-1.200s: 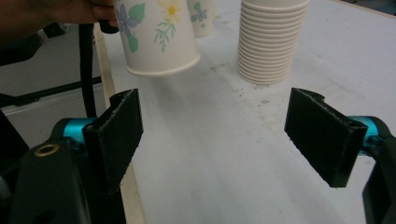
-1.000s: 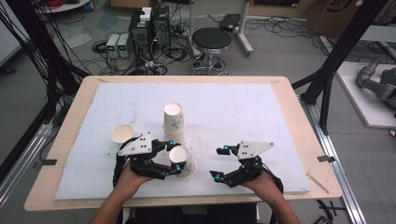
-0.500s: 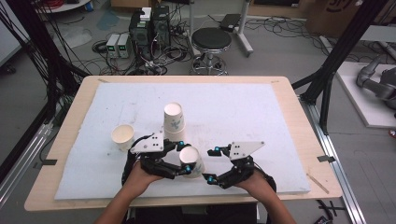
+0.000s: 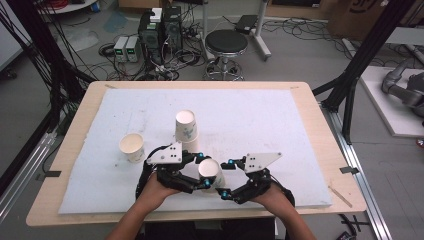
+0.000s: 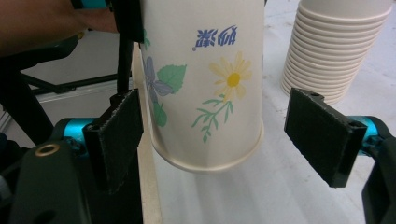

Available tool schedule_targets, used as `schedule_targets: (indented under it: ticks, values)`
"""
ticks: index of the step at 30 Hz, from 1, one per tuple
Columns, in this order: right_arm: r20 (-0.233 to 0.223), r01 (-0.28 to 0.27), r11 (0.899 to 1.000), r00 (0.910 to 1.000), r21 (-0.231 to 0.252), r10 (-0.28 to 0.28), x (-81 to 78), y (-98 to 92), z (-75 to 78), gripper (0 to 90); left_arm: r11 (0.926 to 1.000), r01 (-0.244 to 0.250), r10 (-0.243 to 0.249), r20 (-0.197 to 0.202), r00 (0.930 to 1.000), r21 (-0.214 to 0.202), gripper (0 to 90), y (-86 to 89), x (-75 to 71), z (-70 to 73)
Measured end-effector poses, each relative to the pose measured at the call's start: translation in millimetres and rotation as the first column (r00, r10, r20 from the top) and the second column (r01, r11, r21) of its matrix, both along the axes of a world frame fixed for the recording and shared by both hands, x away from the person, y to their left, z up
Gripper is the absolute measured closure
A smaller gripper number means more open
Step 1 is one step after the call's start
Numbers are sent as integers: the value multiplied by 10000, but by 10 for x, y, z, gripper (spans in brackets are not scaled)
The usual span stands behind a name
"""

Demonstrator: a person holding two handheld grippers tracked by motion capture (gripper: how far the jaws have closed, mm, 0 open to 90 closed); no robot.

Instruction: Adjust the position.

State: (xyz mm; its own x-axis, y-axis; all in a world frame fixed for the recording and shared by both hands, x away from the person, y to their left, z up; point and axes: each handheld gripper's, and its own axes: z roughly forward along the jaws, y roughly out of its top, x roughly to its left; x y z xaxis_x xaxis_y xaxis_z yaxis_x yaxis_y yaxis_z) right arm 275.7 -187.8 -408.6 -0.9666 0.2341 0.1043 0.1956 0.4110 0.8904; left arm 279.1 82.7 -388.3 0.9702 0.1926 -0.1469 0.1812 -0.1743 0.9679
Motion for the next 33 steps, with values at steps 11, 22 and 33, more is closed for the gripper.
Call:
schedule_targets:
  ticks: [11, 22, 33]
  values:
    - [-221, -498, 9987, 9985, 76, 499, 2, 82, -25, 263, 9985, 384, -387, -80, 9992, -397, 360, -40, -2, -10]
    - [-335, -773, 9970, 9964, 47, 774, 14, 81, -47, 365, 9982, 464, -466, -56, 9989, -370, 365, -61, -9, -33]
    - [-249, -751, 9970, 9969, -177, 747, 9, 76, -42, 391, 9998, -202, 202, 192, 9996, 0, 162, -64, -48, -16]
